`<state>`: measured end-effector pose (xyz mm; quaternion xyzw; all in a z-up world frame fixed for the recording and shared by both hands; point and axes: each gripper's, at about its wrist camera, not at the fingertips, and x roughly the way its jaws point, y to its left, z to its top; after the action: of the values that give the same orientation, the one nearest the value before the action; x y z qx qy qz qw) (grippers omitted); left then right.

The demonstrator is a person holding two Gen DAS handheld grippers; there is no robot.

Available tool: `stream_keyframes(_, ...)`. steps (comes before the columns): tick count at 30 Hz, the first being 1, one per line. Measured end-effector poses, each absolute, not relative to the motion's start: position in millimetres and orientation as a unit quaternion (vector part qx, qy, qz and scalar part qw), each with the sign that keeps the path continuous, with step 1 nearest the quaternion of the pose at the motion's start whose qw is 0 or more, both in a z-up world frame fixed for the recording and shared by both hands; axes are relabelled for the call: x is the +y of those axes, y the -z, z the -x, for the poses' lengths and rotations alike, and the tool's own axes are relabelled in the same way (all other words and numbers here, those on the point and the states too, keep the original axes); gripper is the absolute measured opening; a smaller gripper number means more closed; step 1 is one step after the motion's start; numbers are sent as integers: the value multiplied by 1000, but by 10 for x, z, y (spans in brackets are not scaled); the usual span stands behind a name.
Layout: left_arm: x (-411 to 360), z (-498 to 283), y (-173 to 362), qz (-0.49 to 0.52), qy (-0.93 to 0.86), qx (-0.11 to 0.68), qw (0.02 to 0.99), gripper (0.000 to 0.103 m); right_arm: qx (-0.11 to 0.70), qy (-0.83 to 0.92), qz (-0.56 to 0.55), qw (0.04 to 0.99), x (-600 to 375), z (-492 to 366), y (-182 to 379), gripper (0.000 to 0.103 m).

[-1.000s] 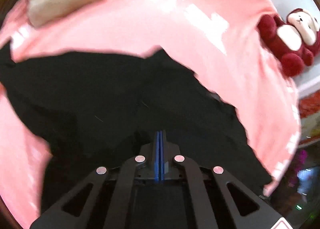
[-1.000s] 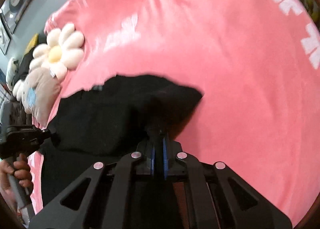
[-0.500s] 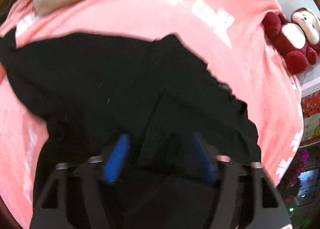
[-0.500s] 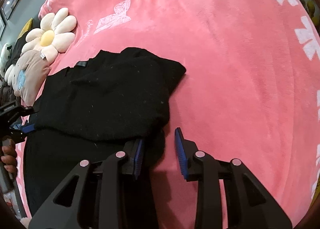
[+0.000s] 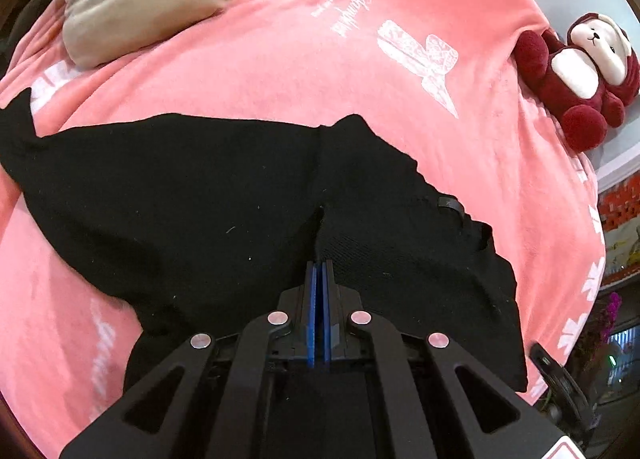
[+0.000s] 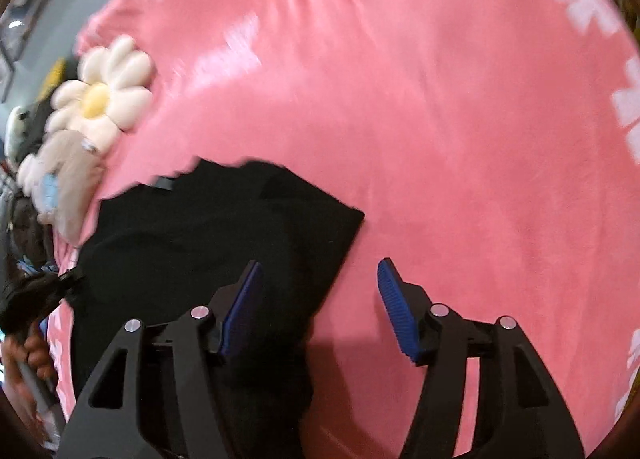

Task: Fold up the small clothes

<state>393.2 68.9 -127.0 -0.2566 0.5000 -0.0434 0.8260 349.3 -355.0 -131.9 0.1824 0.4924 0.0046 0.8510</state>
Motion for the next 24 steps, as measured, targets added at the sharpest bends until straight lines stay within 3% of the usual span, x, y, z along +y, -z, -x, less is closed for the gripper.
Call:
stream_keyframes(1, 685, -3932, 1275, 254, 43, 501, 826, 0, 511, -12, -187, 839, -3533, -3615, 1448, 42)
stream_keyframes(2, 685, -3940, 1278, 253, 41, 502, 826, 0, 519, -20, -184, 834, -3505, -3681, 1503, 20)
stream_keyframes(3, 687, -3936, 1274, 255, 43, 502, 825, 0, 507, -21, -166, 845, -3453, -3741, 1436, 13)
stream_keyframes(6, 693, -3941, 1223, 241, 40, 494, 835, 1, 434, -34, -102, 894, -3275, -3763, 1030, 8)
stream_keyframes(9, 631, -3971, 1324, 214, 35, 510, 833, 1, 509, -2, -45, 859, -3273, -3936, 1361, 9)
stream_keyframes(11, 609, -3957, 1405, 204, 29, 518, 830, 1, 485, 12, -96, 869, -3438, -3725, 1275, 10)
stream_keyframes(13, 637, -3926, 1431, 211, 32, 516, 830, 2, 453, 14, -139, 880, -3517, -3381, 1095, 20)
stream_keyframes(15, 662, -3917, 1445, 215, 38, 515, 829, 3, 440, 5, -157, 884, -3481, -3044, 1036, 42)
stream_keyframes(19, 642, -3916, 1455, 210, 39, 514, 831, 3, 491, -27, -153, 857, -3193, -2797, 1332, 46)
stream_keyframes(20, 629, -3907, 1442, 207, 39, 514, 832, 3, 501, -31, -151, 852, -3118, -2786, 1423, 44)
stream_keyframes(22, 618, -3877, 1403, 207, 46, 515, 830, 4, 494, -18, -124, 861, -3041, -2771, 1482, 29)
stream_keyframes(23, 624, -3845, 1377, 212, 54, 516, 828, 4, 495, -7, -133, 859, -3103, -2782, 1456, 8)
stream_keyframes(24, 630, -3812, 1355, 210, 58, 519, 827, 4, 491, 1, -149, 858, -3170, -2755, 1437, 5)
